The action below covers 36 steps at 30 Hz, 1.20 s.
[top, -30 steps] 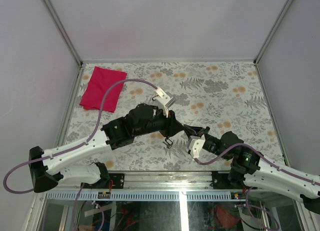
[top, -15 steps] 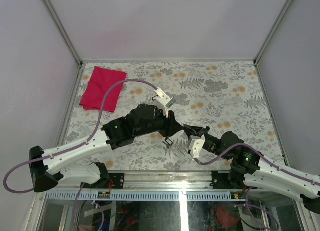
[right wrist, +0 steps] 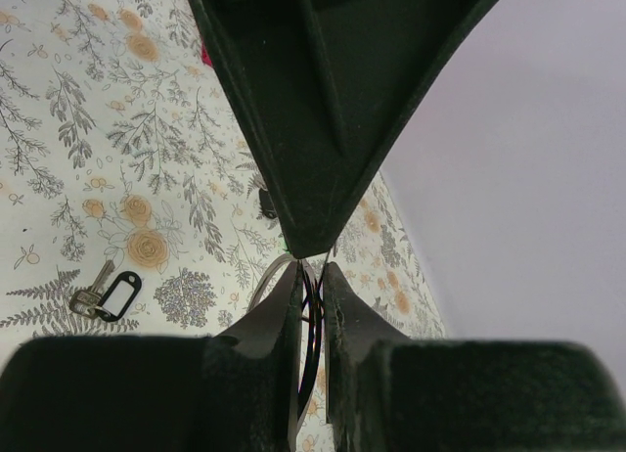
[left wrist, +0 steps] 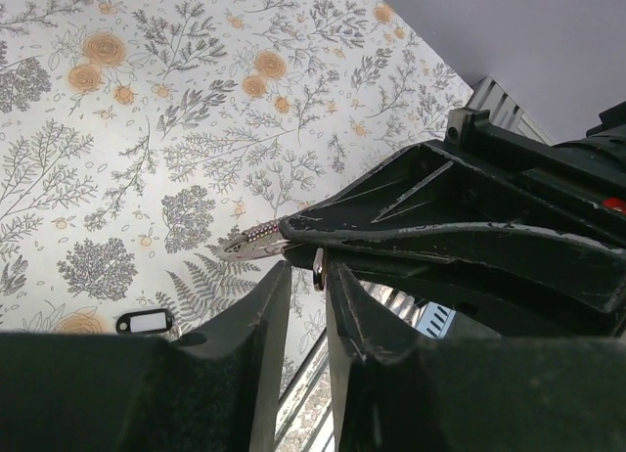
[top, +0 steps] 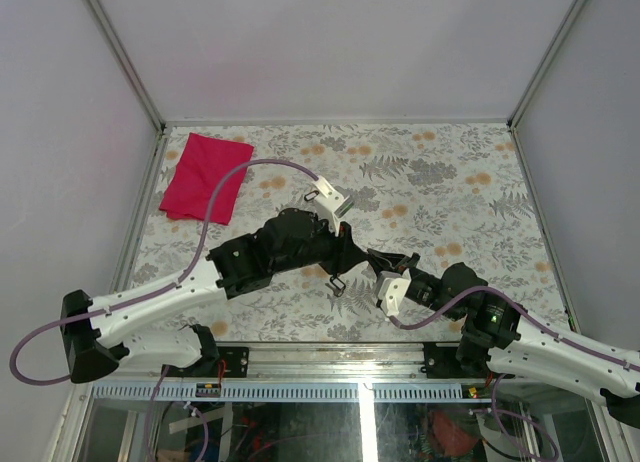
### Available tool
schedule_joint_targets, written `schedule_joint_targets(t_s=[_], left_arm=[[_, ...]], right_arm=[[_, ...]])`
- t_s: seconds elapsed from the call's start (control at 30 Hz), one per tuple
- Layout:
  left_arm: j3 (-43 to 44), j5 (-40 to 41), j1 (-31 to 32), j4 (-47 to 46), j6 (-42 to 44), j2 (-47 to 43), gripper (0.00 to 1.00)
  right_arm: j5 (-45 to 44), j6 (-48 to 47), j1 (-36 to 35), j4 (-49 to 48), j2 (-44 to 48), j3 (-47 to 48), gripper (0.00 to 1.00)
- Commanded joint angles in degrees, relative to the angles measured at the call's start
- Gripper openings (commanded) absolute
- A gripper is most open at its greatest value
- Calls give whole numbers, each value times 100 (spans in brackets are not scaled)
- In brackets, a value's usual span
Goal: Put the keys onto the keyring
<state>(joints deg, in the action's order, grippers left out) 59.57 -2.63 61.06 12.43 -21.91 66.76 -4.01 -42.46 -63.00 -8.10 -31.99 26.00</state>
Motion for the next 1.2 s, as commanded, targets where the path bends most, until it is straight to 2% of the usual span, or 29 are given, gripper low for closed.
schedule_joint_targets(t_s=[0.0, 0.07, 0.17, 0.2, 0.27, 0.33, 0.53, 0.63, 0.83, 1.0, 1.1, 1.17], left_arm=[[160, -61, -19, -275, 67, 63, 22], [160, -69, -23, -280, 69, 71, 16], [152, -71, -26, -285, 64, 57, 1], [151, -66, -24, -292, 64, 49, 0], [123, -56, -22, -329, 48, -7, 0], [65, -37, -25, -408, 16, -77, 0], [-100, -390, -91, -751, -101, -295, 0], [-87, -503, -103, -834, -131, -365, 0], [-43, -593, -116, -851, -167, -431, 0], [-25, -627, -130, -865, -199, -428, 0], [-16, -661, -143, -871, -216, -434, 0], [-7, -681, -148, -873, -224, -438, 0]], right_arm=[[-48, 74, -42, -445, 54, 248, 0], [-50, 79, -39, -442, 63, 241, 0], [-53, 84, -42, -436, 73, 239, 0], [-59, 80, -42, -430, 82, 232, 0], [-71, 87, -41, -422, 99, 223, 0], [-71, 101, -40, -421, 141, 214, 5], [20, 240, -38, -468, 318, 159, 34], [15, 303, -42, -577, 396, 44, 42], [12, 439, -39, -812, 539, -103, 47], [111, 433, -39, -977, 626, -109, 59], [160, 444, -42, -992, 690, -59, 59], [159, 493, -39, -980, 722, -8, 55]])
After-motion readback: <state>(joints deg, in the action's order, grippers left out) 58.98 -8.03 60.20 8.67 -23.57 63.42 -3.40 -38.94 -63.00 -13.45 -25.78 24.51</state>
